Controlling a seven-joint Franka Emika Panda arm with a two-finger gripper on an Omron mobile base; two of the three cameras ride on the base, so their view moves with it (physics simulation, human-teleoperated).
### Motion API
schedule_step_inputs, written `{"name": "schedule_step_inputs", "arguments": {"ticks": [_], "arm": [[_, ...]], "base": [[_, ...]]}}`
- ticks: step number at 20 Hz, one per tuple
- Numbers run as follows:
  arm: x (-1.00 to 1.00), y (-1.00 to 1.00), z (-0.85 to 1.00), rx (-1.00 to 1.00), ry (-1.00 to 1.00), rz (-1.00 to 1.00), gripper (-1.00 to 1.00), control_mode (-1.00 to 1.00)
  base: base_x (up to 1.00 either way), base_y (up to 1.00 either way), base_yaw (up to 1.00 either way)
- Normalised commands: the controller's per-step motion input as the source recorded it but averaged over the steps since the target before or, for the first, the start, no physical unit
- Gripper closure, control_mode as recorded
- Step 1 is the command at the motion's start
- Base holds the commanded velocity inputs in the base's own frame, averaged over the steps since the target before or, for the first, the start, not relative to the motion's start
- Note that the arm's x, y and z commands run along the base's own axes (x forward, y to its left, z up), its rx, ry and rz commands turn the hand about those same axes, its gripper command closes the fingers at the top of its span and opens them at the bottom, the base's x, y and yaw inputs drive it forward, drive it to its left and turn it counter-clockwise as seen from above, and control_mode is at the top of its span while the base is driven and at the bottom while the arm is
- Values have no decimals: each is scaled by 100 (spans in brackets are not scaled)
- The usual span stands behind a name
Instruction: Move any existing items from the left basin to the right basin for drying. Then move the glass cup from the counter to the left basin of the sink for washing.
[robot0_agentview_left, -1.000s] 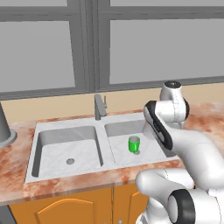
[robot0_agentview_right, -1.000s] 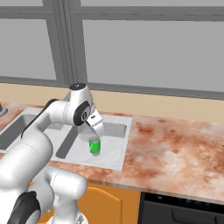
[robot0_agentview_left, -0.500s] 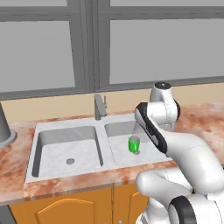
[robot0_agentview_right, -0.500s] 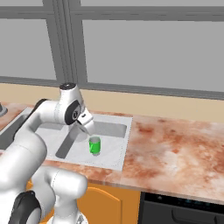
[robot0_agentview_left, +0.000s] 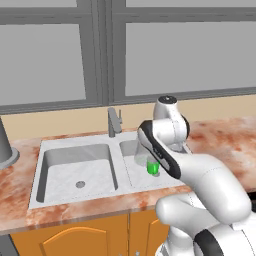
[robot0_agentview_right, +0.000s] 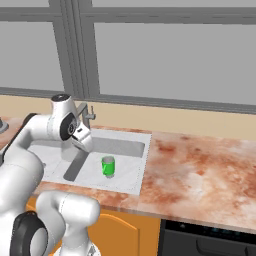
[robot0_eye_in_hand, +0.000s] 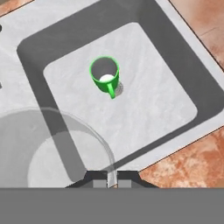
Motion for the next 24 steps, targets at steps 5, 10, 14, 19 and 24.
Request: {"name": "schedule_step_inputs", "arguments": {"ticks": [5, 10, 14, 19, 24], "arm": [[5, 55, -5, 1, 0, 11, 100, -100], [4, 54, -7, 0, 0, 11, 100, -100], [5, 53, -9, 0, 0, 10, 100, -100], [16, 51, -11, 0, 0, 8, 100, -100], [23, 47, -12, 0, 0, 6, 100, -100]], "base": [[0, 0, 0], [0, 0, 0], [0, 0, 0], [0, 0, 0], [0, 0, 0]]}}
